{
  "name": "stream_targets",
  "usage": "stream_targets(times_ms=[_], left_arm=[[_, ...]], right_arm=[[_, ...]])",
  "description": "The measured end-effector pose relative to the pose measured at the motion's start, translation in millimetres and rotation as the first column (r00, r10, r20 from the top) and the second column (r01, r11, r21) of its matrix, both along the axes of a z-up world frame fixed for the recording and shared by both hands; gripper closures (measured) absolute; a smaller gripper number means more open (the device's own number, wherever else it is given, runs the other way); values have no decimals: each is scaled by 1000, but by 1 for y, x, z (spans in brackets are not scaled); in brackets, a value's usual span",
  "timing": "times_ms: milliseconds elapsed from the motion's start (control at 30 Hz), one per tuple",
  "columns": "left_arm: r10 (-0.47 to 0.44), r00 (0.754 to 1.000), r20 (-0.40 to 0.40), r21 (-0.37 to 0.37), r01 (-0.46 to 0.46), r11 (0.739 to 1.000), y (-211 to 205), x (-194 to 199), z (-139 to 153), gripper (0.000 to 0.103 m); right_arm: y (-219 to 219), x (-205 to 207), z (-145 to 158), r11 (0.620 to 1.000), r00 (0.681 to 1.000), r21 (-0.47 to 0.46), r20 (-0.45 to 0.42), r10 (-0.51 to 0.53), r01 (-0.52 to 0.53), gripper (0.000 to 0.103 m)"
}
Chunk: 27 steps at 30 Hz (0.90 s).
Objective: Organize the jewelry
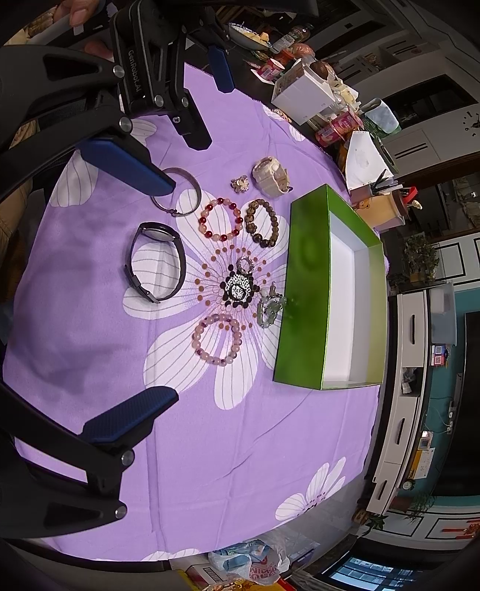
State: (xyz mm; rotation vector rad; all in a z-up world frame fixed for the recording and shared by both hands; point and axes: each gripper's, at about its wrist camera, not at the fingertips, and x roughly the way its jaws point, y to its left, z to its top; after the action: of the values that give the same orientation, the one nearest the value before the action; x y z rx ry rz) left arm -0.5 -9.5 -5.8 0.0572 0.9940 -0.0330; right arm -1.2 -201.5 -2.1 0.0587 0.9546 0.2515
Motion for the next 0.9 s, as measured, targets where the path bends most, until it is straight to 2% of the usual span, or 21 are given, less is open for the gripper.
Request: stream_targets(times_ms=[700, 900], left_arm=[[-3, 1000, -9, 0, 3, 1000, -3, 0, -4, 2], [6, 1000, -18, -17, -6, 1000, 3, 3, -17, 2]], right_arm=[[1, 0, -1, 1000, 1000, 1, -5, 3, -3, 1], [-2, 7, -15, 1000, 999, 20, -31, 11, -11, 1]])
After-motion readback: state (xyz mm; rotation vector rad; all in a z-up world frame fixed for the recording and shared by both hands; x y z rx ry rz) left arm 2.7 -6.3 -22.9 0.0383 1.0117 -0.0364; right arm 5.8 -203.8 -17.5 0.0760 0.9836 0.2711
